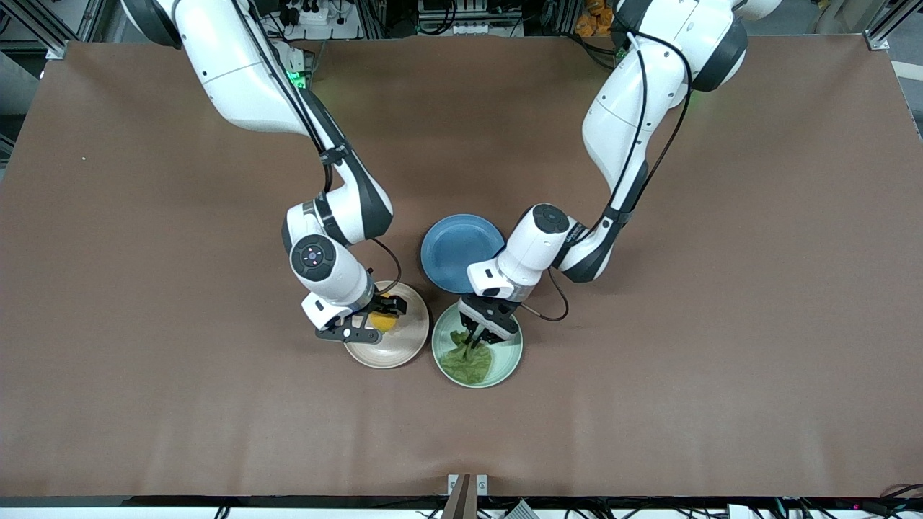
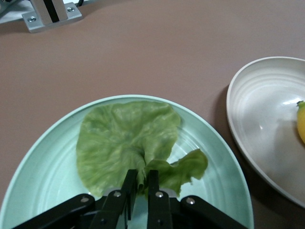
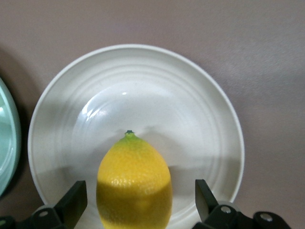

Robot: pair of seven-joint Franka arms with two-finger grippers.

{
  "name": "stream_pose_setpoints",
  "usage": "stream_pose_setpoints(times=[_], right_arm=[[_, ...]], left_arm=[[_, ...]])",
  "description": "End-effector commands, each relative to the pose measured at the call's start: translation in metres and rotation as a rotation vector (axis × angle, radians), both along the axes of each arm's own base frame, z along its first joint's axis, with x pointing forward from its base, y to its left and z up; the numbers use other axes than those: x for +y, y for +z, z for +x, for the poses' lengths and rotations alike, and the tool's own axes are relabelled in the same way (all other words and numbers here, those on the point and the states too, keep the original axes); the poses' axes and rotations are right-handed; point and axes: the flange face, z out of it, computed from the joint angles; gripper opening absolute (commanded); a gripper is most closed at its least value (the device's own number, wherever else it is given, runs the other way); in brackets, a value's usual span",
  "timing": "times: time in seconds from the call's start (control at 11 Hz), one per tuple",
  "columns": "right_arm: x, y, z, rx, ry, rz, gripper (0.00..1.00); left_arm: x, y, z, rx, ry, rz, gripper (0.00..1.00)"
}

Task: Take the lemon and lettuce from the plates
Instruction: 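Close the left gripper on the lettuce while the right gripper grasps the lemon, then lift the lettuce and lemon off the plates, carrying each outward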

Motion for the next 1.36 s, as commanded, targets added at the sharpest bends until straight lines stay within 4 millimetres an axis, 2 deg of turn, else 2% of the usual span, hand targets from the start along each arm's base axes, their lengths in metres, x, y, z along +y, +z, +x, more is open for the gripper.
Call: stream_pose_setpoints(times=[0.0, 0.18, 0.64, 0.73, 0.91, 1.09, 1.18, 1.27], right_arm=[[0.015, -0.011, -0.002, -0.013, -0.006, 0.007, 1.0], [0.017, -0.021, -0.004, -0.018, -0.003, 0.006, 1.0], [0.014, -0.036, -0.003, -0.022, -0.005, 0.001, 1.0], [0.014, -0.036, -0.003, -0.022, -0.005, 0.001, 0.96], [0.012, -0.037, -0.003, -0.019, -0.009, 0.0, 0.81], [0.006, -0.033, 0.003, -0.022, -0.014, 0.003, 0.59], [0.005, -0.024, 0.011, -0.031, -0.02, 0.012, 0.56], [-0.003, -0.019, 0.015, -0.006, -0.027, 0.003, 0.56]], left_arm=[[0.024, 0.009, 0.006, -0.041, -0.059, 0.063, 0.02], [0.035, 0.008, 0.006, -0.044, -0.079, 0.09, 0.0], [0.053, 0.028, 0.001, -0.03, -0.065, 0.102, 0.0], [0.055, 0.034, -0.001, -0.029, -0.063, 0.104, 0.0], [0.068, 0.061, 0.001, -0.014, -0.052, 0.119, 0.0], [0.084, 0.098, 0.007, 0.046, -0.038, 0.174, 0.0], [0.1, 0.121, 0.011, 0.092, -0.028, 0.218, 0.0], [0.124, 0.145, 0.015, 0.147, -0.024, 0.275, 0.0]])
